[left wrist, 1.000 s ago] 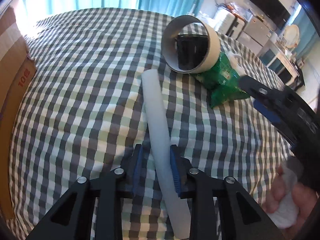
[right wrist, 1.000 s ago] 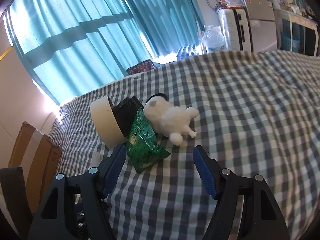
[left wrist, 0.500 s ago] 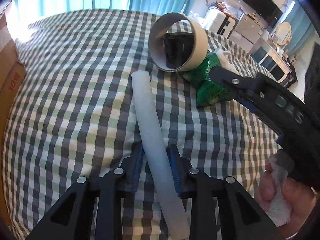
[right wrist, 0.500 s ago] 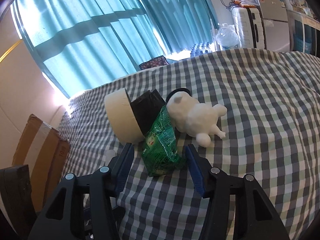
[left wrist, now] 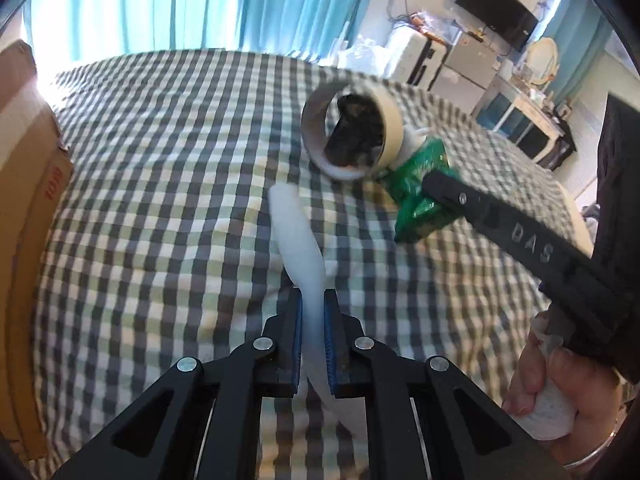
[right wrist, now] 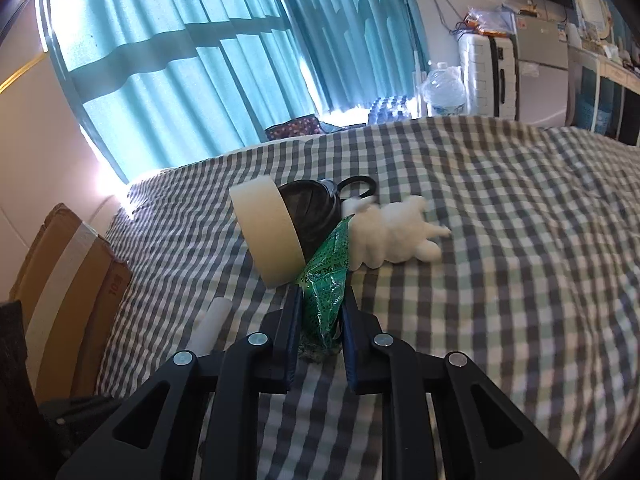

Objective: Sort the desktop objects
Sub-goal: 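Carry the foam tube and green packet with both tools over the cardboard box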

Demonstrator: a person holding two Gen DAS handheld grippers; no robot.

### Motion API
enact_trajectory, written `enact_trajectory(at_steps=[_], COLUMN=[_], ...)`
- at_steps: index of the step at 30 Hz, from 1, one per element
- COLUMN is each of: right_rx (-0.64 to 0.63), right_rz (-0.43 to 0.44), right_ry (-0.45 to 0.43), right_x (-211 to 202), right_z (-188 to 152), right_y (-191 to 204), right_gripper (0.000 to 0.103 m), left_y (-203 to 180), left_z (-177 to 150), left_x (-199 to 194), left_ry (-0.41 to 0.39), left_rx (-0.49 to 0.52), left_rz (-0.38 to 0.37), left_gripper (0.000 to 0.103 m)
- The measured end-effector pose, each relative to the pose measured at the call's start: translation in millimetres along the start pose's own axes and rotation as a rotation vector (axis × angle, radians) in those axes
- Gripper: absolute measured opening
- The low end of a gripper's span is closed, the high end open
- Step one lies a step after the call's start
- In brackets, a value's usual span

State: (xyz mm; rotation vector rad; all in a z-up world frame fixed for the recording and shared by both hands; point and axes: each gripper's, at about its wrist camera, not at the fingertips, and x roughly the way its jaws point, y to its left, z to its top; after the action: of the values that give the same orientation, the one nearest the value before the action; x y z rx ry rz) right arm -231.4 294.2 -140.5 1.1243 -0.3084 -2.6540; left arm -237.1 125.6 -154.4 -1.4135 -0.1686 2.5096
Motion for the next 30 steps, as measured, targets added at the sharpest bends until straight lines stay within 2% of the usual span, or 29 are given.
enact_trajectory(at_steps=[5,9,13,17,20,30], right_rx=[0.008,-0.015,-0.052,-0.071,-0.1,-0.185], right_rz=[-0.027,-0.031,-0.024,-0.015,-0.021,0.048], right_ry=[-0.03,-0.049,-0.048,-0.08,-0.087,-0.108], right_x=[-38,-69,-91,-120,-136,-167], right_z=[-6,-15,-24,-25,-23,-19], right_y=[2,21,48,74,97,173], right_gripper=[0.017,0.017,0.017,0.017,0.017,0.017], left_y=[-3,2,12,16,26,53], left_z=[1,2,4,7,7,23], left_x=[-43,-79,-109,-134,-155,-224], left_ry=[-0.062,-0.125,-0.164,-0.179,-0.203,-0.295], left_rx=[0.04,0.054,0.033,0.072,0.067,0.103], left_rz=[0.013,0.039,0.054,0.113,0.119,0.235], left_gripper=[0.009,0.009,0.009,0.009,0.009,0.009])
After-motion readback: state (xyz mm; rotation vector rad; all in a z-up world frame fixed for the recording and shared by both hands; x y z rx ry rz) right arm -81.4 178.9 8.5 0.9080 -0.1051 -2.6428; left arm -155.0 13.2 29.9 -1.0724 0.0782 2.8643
